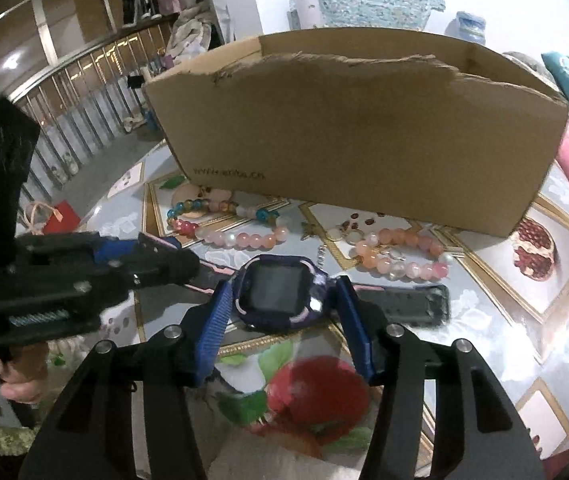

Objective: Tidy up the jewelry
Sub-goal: 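Lift the smartwatch off the table with both tools holding its strap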

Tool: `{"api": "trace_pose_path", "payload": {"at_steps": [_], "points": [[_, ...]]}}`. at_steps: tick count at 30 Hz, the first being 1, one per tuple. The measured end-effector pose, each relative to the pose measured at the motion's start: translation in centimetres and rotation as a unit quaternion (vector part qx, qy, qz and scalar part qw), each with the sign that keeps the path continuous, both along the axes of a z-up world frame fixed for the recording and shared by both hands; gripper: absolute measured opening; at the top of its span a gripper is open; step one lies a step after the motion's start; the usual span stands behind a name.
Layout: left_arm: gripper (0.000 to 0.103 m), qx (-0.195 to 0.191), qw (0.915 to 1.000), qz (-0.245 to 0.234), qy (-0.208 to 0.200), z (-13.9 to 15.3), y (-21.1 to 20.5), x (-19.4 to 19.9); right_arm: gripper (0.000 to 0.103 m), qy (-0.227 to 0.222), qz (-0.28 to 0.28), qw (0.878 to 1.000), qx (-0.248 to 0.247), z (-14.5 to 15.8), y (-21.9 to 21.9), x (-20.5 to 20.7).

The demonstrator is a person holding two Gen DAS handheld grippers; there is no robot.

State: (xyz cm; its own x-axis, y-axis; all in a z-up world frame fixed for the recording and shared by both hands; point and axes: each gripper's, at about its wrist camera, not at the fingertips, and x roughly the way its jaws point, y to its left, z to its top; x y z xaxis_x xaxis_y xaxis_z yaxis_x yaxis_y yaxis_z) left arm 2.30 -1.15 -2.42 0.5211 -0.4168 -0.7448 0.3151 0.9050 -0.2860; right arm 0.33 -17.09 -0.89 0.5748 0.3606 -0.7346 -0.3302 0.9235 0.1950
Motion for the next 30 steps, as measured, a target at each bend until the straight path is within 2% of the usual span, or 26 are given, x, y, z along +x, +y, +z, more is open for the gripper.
{"api": "trace_pose_path", "payload": {"at_steps": [5, 9, 12, 22, 25, 30], "points": [[0.021, 0.036, 0.9992, -0.009, -0.013, -0.3, -0.7, -0.3, 0.053, -0.002, -0.06, 0.998, -0.004, 0.7, -3.7, 0.0], [0.021, 0.046, 0.9988, -0.012, -0.011, -0.7, -0.9, -0.2, 0.053, 0.034, -0.116, 0.993, 0.0, -0.5, -6.4, 1.4], [0.02, 0.056, 0.9982, -0.015, -0.011, -1.1, -1.1, -0.3, 0.053, 0.058, -0.131, 0.99, 0.02, -1.1, -7.4, 2.3], [0.018, 0.038, 0.9978, -0.05, -0.021, -1.1, -0.7, -0.4, 0.052, 0.068, -0.115, 0.991, 0.027, -1.0, -7.2, 3.0], [0.017, 0.031, 0.997, -0.066, -0.025, -1.0, -0.2, -0.5, 0.05, 0.056, -0.112, 0.992, 0.016, -0.7, -6.7, 3.0], [0.017, 0.026, 0.994, -0.099, -0.039, -0.7, 0.2, -0.8, 0.045, 0.019, -0.045, 0.999, -0.009, 0.5, -4.2, 2.6]]}}
